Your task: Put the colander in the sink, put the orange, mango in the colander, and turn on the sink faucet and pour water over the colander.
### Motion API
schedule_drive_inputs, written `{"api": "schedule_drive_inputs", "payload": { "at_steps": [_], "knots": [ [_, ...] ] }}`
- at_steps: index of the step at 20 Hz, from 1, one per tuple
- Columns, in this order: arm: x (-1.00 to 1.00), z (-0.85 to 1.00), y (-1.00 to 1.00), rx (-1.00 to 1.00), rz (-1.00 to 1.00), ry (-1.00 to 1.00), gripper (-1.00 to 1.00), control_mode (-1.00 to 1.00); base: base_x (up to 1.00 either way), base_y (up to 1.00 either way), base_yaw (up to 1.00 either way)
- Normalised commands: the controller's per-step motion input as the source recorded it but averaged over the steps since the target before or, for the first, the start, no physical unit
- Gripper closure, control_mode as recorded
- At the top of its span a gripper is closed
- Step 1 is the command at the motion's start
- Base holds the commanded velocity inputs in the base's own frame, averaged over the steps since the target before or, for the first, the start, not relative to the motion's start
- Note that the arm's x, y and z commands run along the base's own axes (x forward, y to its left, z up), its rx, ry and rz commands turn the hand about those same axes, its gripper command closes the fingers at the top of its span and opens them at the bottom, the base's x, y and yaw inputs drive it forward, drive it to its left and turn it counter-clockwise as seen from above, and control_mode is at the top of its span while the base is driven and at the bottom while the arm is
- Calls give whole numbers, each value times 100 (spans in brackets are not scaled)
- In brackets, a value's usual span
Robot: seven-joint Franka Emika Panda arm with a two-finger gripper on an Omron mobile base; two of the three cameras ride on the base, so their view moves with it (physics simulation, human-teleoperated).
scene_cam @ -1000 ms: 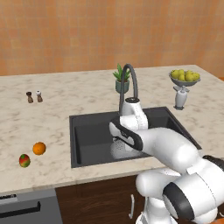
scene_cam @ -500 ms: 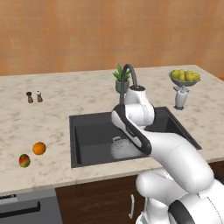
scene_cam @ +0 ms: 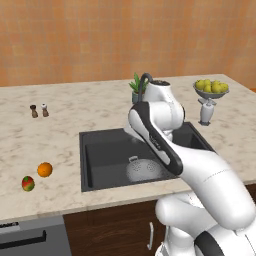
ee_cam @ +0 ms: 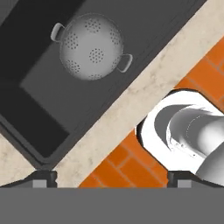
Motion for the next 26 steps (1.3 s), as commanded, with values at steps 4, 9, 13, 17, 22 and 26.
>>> {"api": "schedule_drive_inputs", "payload": {
  "at_steps": [4,9,13,17,22,26],
  "knots": [
    [-39,62,28,-4,45,0,-100,-100,0,0,0],
    [-63,53,25,-7,44,-1,-100,-100,0,0,0],
    [-64,34,31,-7,40,0,-100,-100,0,0,0],
    [-2,-1,41,0,17,-7,-100,-100,0,0,0],
    [8,-17,67,0,17,-6,-100,-100,0,0,0],
    [27,-31,84,0,17,0,-100,-100,0,0,0]
  ]
}}
